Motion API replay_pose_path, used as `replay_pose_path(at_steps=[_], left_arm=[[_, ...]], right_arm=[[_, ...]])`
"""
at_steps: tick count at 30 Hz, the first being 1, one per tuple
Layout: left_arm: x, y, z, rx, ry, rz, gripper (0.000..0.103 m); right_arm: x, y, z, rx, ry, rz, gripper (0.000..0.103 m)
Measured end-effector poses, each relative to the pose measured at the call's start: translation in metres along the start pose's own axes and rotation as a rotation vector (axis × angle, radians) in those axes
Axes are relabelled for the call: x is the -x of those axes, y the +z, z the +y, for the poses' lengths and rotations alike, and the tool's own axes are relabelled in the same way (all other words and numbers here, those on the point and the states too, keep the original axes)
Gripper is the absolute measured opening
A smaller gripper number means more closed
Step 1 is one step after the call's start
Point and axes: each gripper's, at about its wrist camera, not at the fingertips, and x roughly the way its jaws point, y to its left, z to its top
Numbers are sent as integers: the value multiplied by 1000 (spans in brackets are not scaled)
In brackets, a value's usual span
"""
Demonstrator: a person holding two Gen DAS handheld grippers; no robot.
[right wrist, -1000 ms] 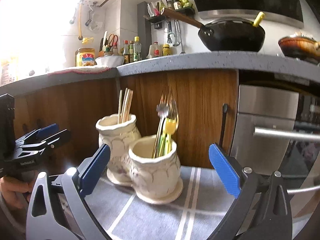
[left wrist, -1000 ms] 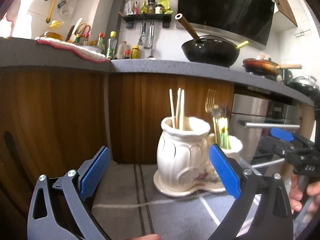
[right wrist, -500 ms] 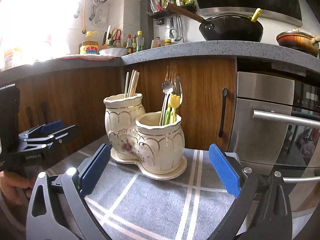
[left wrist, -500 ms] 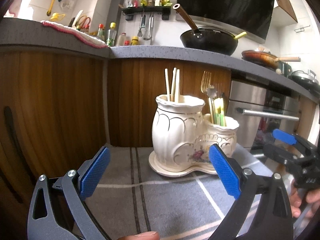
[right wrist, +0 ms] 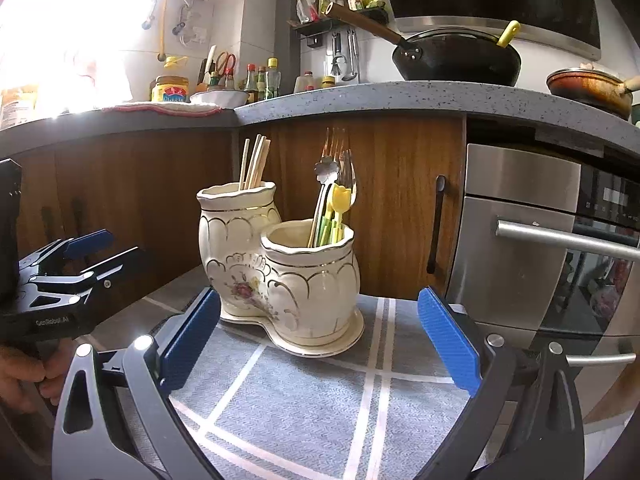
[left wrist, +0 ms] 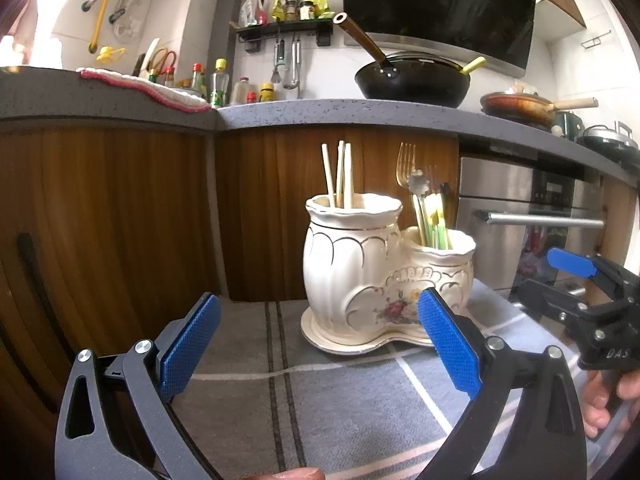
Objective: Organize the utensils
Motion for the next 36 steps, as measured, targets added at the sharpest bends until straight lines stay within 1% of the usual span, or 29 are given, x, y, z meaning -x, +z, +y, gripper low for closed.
replay_pose_path(at_steps=[36], left_arm=[[-2, -2, -1, 1, 3, 13, 98]], right_arm=[[-2, 1, 0, 1, 2, 2, 97]])
